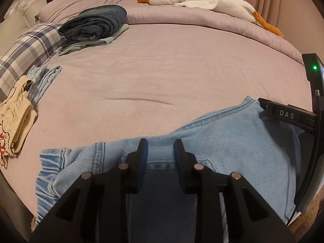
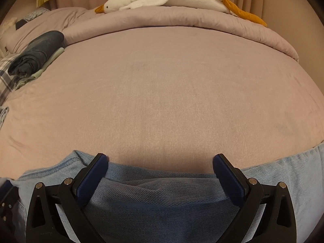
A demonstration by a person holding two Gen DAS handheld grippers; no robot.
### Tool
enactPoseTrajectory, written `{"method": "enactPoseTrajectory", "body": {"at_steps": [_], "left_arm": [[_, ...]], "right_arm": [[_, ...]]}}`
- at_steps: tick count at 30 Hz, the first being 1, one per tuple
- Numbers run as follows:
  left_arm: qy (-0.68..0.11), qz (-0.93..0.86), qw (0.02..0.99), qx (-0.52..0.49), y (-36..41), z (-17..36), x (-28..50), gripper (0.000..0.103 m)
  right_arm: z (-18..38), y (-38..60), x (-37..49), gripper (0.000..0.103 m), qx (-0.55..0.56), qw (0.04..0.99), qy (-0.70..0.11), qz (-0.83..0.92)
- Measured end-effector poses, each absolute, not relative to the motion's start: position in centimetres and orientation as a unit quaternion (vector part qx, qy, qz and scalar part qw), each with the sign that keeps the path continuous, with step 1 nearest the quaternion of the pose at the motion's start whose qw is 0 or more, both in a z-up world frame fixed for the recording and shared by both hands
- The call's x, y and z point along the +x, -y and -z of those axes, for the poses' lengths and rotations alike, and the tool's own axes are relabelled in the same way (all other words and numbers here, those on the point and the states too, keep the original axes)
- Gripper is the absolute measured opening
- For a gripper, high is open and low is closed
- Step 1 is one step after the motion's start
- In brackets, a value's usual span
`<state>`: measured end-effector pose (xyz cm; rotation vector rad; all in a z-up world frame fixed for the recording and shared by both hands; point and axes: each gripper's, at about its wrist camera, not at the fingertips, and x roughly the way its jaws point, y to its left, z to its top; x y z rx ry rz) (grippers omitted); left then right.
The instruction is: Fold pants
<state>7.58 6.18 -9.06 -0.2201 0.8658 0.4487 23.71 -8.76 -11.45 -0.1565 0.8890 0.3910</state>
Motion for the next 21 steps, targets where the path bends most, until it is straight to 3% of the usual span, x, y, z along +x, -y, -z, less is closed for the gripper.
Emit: {"method": "enactPoseTrajectory", "body": {"at_steps": [21], "left_arm": [[-0.413, -0.215, 0.879, -0.103, -5.94, 9.12, 7.68, 0.027]], "right_arm": [[11.42, 8.75, 23.75, 0.103, -0.075, 0.881, -0.427, -0.188]]}}
